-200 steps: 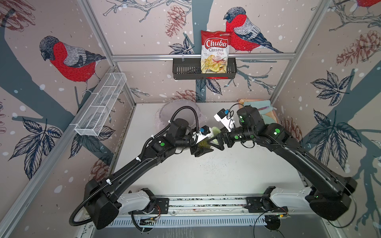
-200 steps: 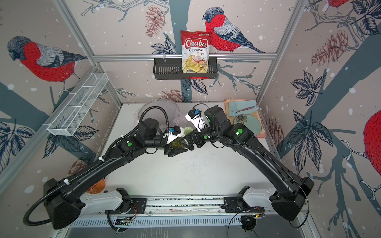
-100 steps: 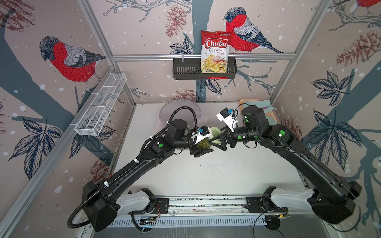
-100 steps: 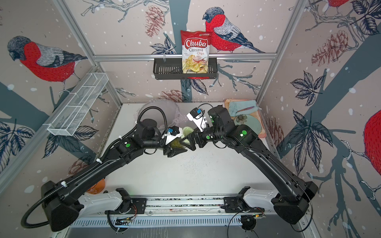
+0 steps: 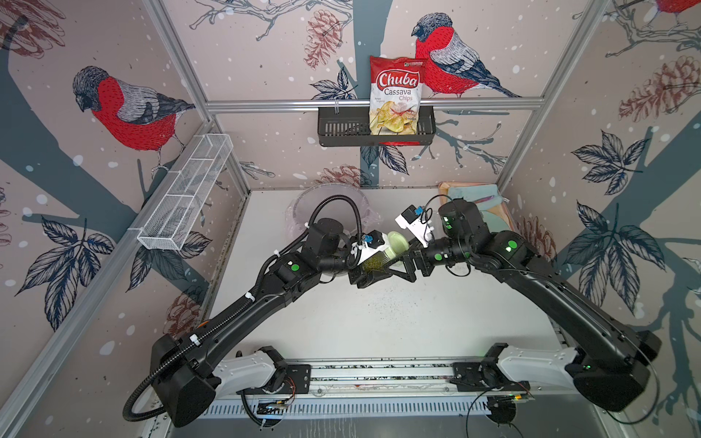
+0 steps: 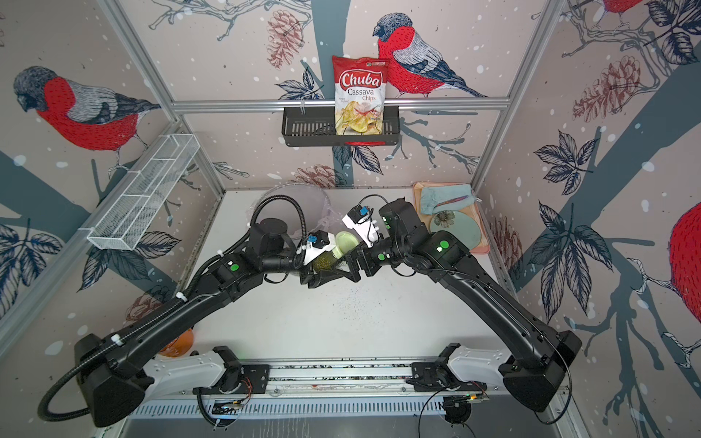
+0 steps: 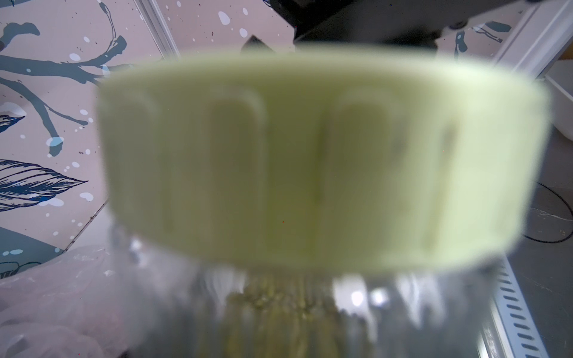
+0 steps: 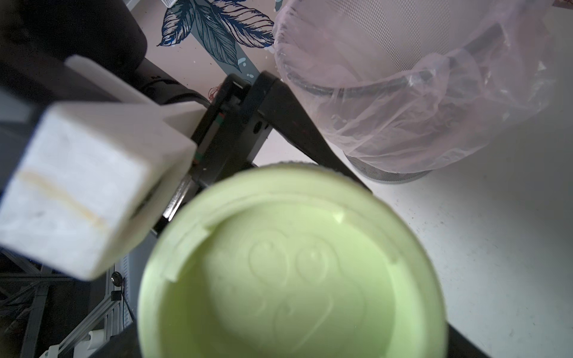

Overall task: Empty moldy mung beans from jars
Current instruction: Unscrew the lid from the jar.

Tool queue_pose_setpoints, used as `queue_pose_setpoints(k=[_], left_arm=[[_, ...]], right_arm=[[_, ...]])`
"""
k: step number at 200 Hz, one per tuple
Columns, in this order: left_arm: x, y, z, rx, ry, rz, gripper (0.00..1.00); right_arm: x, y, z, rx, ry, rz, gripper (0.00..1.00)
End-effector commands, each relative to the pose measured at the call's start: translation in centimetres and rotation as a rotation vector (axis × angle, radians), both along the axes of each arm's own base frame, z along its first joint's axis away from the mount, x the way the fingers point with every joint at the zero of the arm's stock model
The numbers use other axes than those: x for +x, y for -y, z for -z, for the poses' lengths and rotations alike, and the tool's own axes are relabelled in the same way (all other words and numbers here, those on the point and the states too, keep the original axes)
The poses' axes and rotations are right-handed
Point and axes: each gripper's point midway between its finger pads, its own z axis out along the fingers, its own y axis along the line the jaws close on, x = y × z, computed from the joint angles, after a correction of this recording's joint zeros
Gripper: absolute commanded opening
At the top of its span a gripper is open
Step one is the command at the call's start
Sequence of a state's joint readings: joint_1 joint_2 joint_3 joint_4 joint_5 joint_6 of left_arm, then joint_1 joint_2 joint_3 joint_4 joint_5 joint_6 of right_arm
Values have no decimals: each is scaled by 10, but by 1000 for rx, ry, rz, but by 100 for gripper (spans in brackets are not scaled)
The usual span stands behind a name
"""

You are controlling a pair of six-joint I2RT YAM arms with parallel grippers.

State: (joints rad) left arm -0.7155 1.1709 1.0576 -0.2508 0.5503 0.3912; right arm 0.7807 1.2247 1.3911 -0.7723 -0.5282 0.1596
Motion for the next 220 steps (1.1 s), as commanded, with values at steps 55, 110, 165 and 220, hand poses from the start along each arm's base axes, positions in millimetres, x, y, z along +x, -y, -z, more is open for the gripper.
queue_pose_setpoints(k=[55, 110, 165, 220], left_arm=[[9, 0, -29, -82, 101, -18, 0], [10, -1, -28, -80, 102, -26, 0], [7, 2, -27, -92, 81, -1, 0], [2, 2, -32, -112, 80, 17, 0]], right_arm=[[-14, 13, 4, -12, -19, 13, 100], [-24, 27, -5, 3, 6, 51, 99], [6, 30, -46, 58, 146, 165, 99], [20, 23, -58, 98, 169, 163, 99]])
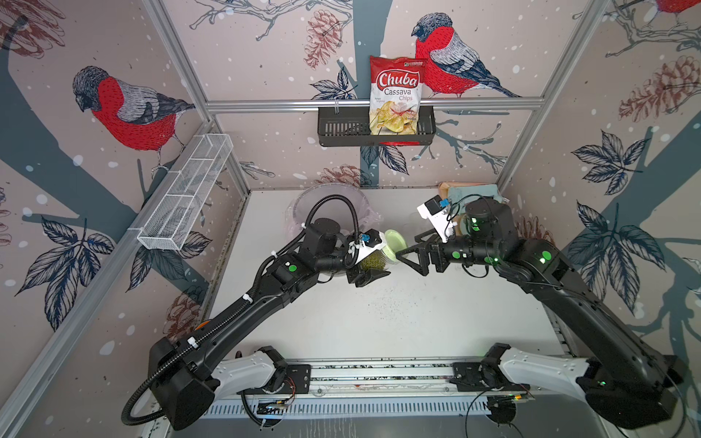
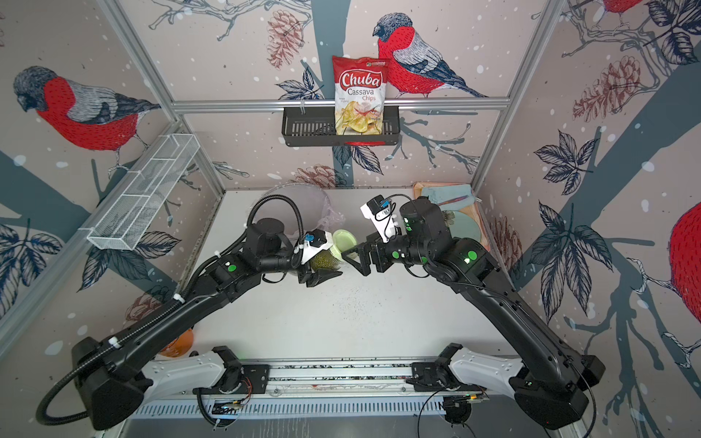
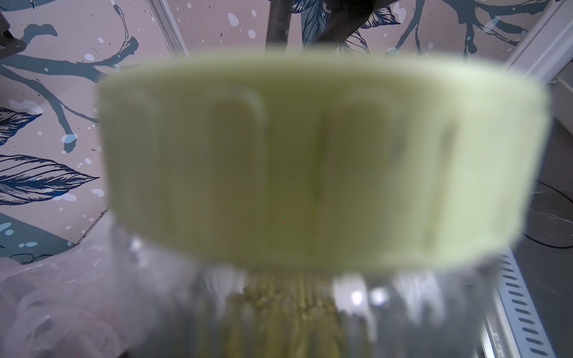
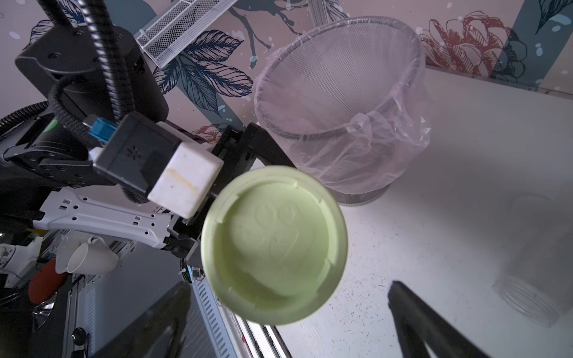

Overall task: Empty moldy mung beans from jars
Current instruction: Unscrew the lid from the jar.

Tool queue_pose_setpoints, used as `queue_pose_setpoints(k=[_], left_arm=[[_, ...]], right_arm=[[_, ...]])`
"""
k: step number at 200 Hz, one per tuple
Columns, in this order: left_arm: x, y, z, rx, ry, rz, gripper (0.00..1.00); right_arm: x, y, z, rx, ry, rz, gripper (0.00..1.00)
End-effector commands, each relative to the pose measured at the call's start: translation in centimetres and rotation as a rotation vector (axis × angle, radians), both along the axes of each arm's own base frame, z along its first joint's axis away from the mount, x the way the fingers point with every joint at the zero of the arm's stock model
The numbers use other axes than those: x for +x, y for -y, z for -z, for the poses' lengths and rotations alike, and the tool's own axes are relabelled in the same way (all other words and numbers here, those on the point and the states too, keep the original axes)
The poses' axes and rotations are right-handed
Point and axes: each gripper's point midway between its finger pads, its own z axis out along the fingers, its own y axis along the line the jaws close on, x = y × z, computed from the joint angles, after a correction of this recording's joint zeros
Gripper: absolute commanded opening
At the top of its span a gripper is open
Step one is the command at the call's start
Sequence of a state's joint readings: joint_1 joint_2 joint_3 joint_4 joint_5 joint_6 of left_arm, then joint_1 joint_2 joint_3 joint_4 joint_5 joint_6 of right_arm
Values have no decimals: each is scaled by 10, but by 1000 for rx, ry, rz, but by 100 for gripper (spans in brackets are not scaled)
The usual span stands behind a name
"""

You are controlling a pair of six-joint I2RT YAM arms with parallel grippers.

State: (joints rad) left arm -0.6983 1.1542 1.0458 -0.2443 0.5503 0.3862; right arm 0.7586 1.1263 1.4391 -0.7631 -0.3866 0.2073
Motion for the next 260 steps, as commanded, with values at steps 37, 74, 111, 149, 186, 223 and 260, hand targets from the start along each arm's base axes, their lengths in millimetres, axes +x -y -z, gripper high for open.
queue_pose_setpoints(k=[37, 74, 111, 149, 186, 223, 260], left_arm=[[-2, 8, -31, -106, 72, 41, 0], [-2, 9, -30, -106, 71, 43, 0], [-1, 8, -31, -107, 73, 40, 0], [-1, 8, -31, -106, 74, 40, 0], [-1, 8, -30, -104, 71, 39, 0], [0, 7, -31, -103, 79, 34, 0], [0, 8, -30, -103, 75, 36, 0]], right_arm=[[2, -12, -20, 83, 34, -56, 99], [-2, -17, -20, 97, 20, -90, 99], [2, -20, -12, 77, 5, -87, 99], [3, -20, -11, 75, 9, -84, 99], [0, -25, -11, 85, -2, -112, 99], [-1, -26, -10, 74, -1, -113, 99], [-3, -27, -11, 82, -2, -125, 99]])
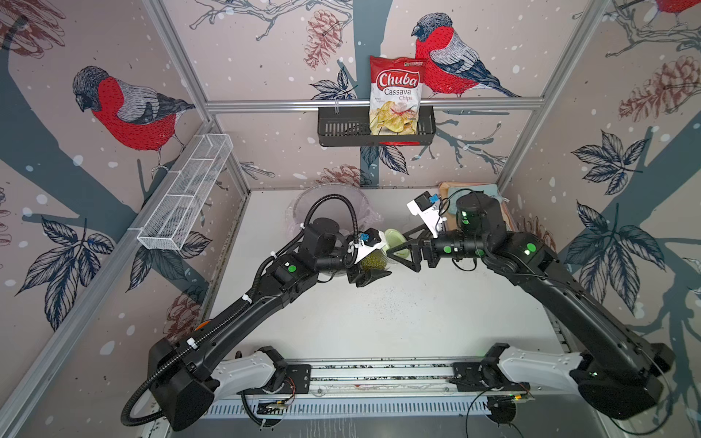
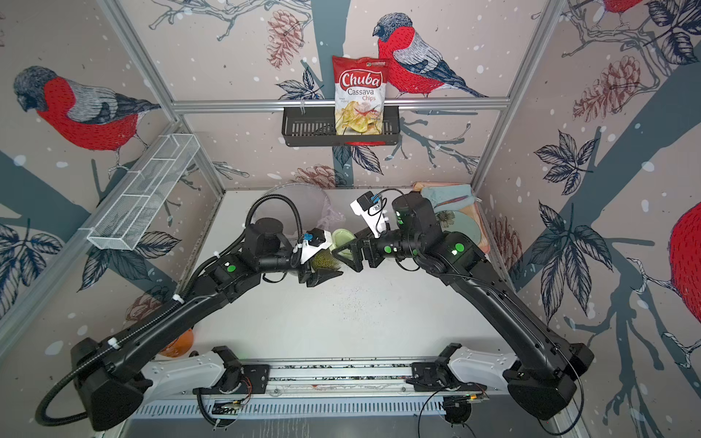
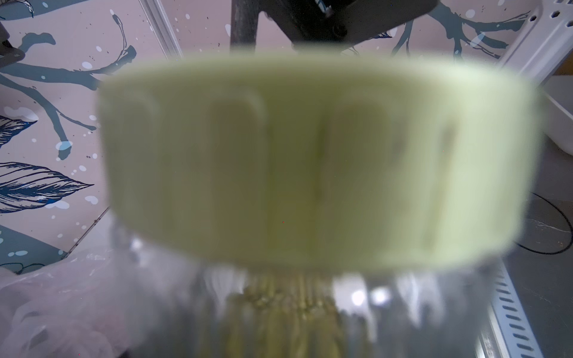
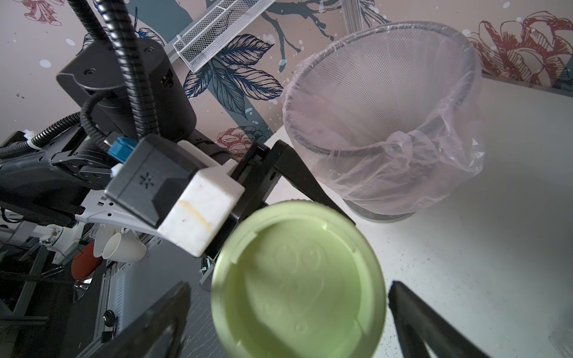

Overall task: Empty moldy mung beans from jars
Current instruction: Unscrew the lid from the jar.

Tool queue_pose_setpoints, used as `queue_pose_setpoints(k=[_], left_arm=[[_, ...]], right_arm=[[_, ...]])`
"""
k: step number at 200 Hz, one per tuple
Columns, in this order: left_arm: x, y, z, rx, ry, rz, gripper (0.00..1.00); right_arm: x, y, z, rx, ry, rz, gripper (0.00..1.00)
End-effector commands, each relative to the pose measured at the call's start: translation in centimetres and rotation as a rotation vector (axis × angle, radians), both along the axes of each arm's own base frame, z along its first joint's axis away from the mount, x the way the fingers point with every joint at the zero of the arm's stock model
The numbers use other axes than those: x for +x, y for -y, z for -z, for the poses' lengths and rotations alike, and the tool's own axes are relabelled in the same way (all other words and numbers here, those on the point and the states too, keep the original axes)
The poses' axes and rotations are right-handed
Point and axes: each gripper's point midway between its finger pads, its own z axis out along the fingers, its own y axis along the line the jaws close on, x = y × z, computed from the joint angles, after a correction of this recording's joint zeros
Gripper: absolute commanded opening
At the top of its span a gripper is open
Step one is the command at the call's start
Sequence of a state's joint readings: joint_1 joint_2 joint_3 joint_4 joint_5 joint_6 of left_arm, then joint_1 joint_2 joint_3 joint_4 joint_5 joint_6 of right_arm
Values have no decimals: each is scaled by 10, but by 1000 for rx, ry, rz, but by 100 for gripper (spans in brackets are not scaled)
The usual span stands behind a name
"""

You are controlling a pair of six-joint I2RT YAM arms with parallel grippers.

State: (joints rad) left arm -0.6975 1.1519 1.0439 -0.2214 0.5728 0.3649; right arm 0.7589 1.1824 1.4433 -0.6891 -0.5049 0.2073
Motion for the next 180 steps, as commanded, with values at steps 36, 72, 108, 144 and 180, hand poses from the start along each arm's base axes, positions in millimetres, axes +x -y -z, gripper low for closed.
queue_pose_setpoints(k=[36, 72, 108, 144, 180], left_arm=[[1, 6, -25, -78, 82, 24, 0], [2, 6, -25, -79, 83, 20, 0], [3, 6, -26, -78, 83, 19, 0], [2, 7, -26, -81, 84, 22, 0], [3, 7, -25, -80, 83, 20, 0]], right_arm=[[-2, -6, -5, 21, 16, -31, 99], [-1, -7, -5, 20, 13, -38, 95], [-2, -7, -3, 15, 13, -37, 92], [-3, -7, -2, 15, 4, -46, 89], [-4, -8, -2, 15, 5, -53, 80]])
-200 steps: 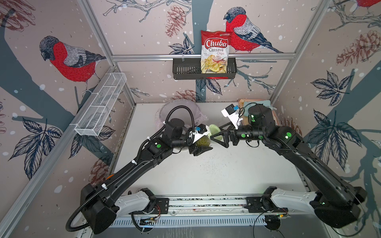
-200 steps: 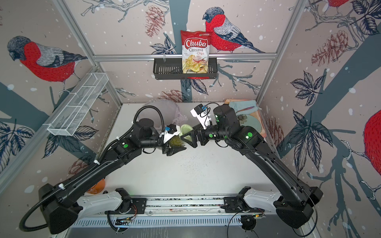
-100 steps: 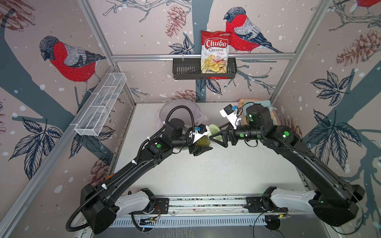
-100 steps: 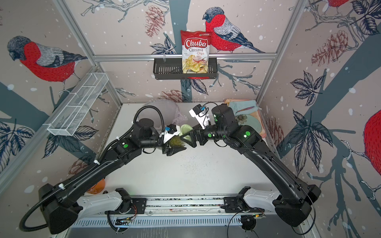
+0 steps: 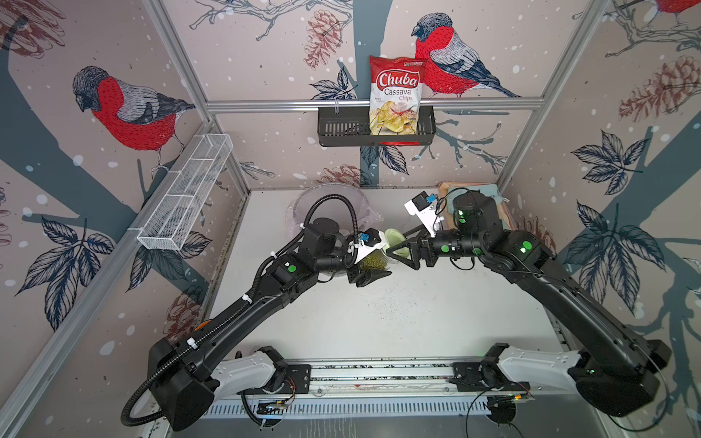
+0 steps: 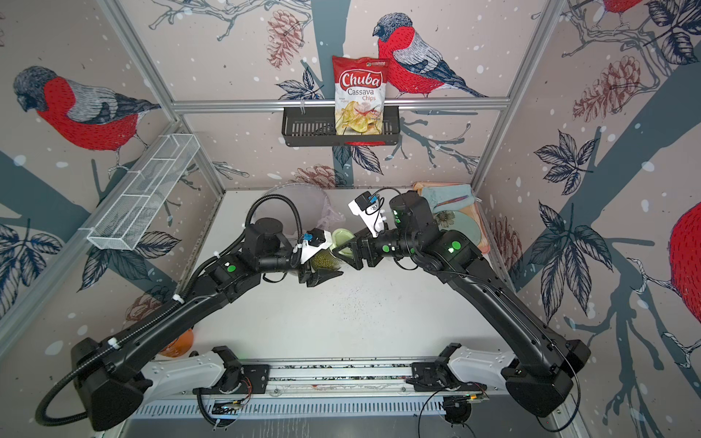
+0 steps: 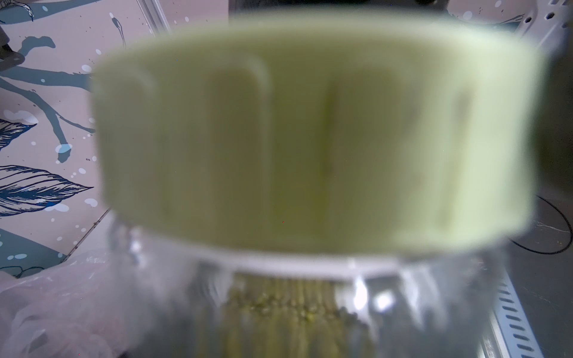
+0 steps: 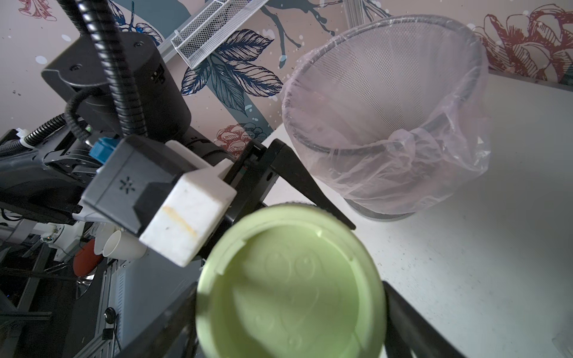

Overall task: Empty moldy mung beans from jars
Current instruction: Unscrew the lid from the jar.

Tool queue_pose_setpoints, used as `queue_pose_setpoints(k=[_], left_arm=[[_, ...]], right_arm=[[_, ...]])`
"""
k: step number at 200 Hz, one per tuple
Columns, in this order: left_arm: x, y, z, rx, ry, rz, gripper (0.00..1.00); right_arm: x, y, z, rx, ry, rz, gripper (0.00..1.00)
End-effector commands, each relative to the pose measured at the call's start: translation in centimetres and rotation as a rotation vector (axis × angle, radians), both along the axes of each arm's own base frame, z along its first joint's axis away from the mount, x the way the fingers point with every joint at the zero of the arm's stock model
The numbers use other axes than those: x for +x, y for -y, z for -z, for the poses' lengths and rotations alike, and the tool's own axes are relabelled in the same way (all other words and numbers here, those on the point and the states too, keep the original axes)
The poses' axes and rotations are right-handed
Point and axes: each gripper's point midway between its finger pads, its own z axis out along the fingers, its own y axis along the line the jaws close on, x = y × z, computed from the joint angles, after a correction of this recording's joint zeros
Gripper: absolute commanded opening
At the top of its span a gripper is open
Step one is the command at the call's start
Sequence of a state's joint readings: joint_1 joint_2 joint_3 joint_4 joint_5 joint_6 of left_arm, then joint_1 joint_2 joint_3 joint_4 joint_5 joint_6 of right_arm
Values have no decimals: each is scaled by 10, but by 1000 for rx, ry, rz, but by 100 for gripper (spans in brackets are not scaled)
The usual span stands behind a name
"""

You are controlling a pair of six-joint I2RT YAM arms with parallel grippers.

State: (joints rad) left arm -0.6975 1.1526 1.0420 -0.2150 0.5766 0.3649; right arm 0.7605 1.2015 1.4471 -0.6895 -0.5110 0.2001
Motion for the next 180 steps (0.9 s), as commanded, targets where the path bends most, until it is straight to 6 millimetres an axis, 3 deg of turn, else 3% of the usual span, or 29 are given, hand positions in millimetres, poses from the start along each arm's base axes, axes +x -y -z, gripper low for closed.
queue_pose_setpoints(k=[1, 62, 180], left_arm=[[3, 6, -24, -76, 80, 16, 0], [4, 5, -25, -76, 86, 8, 0], [1, 4, -28, -87, 92, 17, 0]], right_arm=[[-6, -4, -6, 24, 11, -43, 80], [-5, -1, -4, 16, 27, -29, 69], [1, 7, -9, 46, 20, 0, 68]])
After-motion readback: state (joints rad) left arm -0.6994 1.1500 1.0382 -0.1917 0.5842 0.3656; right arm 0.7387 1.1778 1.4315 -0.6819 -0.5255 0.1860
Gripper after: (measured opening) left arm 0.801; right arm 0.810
